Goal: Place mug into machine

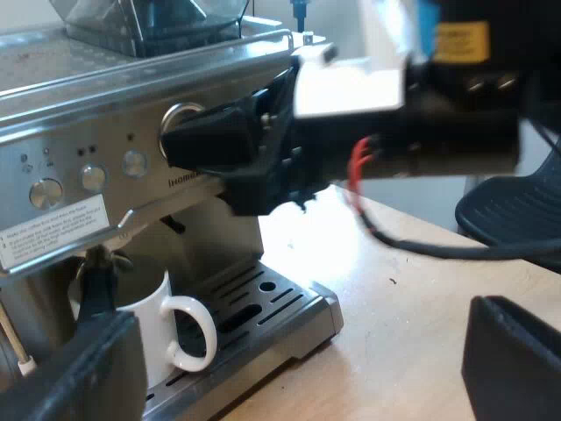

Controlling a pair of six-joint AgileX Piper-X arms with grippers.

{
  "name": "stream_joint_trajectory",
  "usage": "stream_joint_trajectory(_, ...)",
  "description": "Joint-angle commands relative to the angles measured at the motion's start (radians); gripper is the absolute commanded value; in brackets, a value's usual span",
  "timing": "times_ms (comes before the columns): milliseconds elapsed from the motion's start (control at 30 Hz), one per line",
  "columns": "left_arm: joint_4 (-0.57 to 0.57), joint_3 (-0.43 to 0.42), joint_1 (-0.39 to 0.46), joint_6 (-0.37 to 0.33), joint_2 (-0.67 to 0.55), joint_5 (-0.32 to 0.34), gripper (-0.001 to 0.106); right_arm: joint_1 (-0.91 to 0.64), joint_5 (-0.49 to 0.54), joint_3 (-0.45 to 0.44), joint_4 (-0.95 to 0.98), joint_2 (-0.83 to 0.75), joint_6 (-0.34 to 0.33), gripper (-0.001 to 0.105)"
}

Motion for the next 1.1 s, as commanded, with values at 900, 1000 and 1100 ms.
stream_joint_trajectory(900,-0.330,-0.064,0.002,-0.050,0.303,-0.150,0.081,-0.381,-0.101,-0.012,0.587,-0.436,0.036,0.074)
stream_joint_trajectory(1000,-0.328,-0.093,0.002,-0.006,0.342,-0.185,0.081,-0.479,-0.101,-0.012,0.656,-0.485,0.036,0.074)
stream_joint_trajectory(1100,-0.328,-0.116,0.020,-0.003,0.367,-0.200,0.081,-0.583,-0.122,-0.012,0.721,-0.525,0.036,0.074)
